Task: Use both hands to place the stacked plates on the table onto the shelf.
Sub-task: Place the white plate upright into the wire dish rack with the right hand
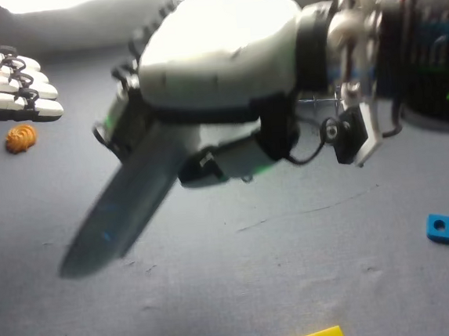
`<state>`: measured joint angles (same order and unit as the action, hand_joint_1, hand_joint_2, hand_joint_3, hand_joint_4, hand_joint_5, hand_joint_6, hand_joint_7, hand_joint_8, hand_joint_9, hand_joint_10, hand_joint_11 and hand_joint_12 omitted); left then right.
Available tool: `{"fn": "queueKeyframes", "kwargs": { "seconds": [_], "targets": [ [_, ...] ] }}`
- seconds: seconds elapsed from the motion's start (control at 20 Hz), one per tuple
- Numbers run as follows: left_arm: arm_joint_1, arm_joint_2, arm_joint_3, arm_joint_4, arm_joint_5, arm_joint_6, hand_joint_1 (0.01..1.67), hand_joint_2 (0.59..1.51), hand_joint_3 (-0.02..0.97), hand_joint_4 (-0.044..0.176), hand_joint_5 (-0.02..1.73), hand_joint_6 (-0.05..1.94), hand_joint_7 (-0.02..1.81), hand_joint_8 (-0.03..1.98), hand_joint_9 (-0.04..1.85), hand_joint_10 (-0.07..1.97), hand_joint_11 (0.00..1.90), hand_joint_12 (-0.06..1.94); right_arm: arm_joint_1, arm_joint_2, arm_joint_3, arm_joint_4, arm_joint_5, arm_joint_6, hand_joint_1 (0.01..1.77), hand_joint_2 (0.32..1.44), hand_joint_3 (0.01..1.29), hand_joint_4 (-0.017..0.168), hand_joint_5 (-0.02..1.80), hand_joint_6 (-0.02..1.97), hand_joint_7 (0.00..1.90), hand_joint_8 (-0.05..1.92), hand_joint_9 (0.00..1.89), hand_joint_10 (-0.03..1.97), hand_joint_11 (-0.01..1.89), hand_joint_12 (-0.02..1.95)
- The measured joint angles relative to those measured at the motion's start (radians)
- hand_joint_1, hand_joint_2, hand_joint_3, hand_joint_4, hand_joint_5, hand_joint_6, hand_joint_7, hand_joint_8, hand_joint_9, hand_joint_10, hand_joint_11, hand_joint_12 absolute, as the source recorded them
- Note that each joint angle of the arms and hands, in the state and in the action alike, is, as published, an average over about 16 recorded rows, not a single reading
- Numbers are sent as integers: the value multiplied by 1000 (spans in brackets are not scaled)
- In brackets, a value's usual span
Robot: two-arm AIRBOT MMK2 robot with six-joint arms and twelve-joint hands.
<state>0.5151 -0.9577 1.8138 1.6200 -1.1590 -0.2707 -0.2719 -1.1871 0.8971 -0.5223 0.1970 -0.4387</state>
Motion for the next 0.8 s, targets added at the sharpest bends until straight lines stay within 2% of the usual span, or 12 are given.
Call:
{"fn": "queueKeyframes", "kwargs": {
  "seconds": [0.25,0.35,0.55,0.8],
  "targets": [
    [3,0,0,4,-1,0,13,1083,21,5,21,4,20,-14,23,13,17,11,60,42,2,-84,9,291,1327,1047,12,-3,868,1077,945,968,932,1182,795,1363],
    [5,0,0,6,-1,0,13,1083,21,5,21,4,20,-14,23,13,17,11,78,52,9,-79,5,368,1329,1047,13,-3,865,1082,941,977,930,1191,791,1368],
    [8,0,0,6,-1,0,13,1083,21,5,21,4,20,-14,23,13,17,11,107,64,31,-13,-23,441,1334,1047,12,-4,861,1084,940,976,929,1200,787,1370],
    [11,0,-1,7,-1,0,12,1083,21,5,22,4,19,-14,22,13,17,11,127,79,67,90,-56,456,1338,1046,12,-6,860,1069,945,959,934,1193,793,1363]
  ]
}}
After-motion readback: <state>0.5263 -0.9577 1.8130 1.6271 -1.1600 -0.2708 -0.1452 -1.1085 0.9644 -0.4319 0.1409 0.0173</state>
